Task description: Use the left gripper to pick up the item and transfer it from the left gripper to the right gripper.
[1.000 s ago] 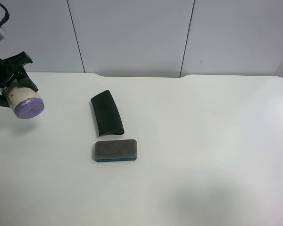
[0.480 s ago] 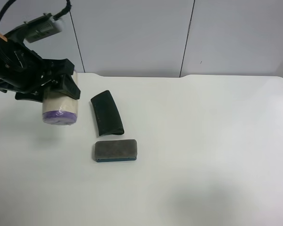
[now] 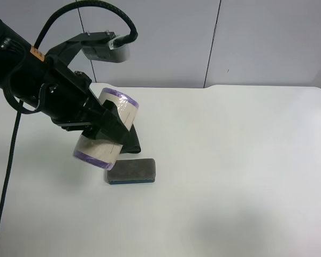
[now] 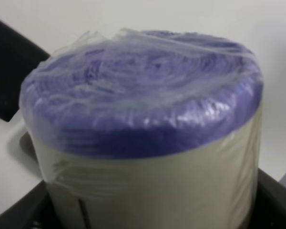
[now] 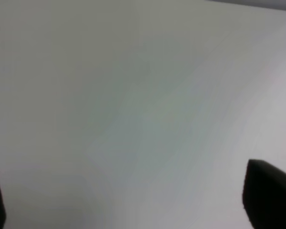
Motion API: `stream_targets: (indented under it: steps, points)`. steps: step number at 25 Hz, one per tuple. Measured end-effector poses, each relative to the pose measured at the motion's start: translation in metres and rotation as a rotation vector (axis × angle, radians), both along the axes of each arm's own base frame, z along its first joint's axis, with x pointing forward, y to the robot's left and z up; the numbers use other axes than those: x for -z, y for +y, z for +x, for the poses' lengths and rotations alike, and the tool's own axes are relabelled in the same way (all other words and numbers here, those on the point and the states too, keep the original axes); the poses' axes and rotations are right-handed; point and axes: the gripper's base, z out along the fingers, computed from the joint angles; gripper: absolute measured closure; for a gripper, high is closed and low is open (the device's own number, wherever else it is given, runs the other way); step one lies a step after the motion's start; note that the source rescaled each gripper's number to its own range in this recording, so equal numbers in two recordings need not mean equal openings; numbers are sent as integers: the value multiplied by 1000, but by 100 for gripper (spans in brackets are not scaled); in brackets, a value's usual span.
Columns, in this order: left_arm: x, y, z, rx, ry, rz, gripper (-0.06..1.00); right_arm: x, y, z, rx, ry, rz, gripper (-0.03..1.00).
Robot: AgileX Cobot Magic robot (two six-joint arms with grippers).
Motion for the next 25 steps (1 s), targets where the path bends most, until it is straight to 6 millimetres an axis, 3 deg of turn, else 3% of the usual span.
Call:
stream_targets:
  steps: [12, 25]
  points:
    - [3, 0, -8, 189, -18, 81, 94, 0, -1, 0, 7, -1, -11, -3]
    - [4, 2, -12, 265, -23, 111, 94, 0, -5, 1, 48, -3, -28, -3]
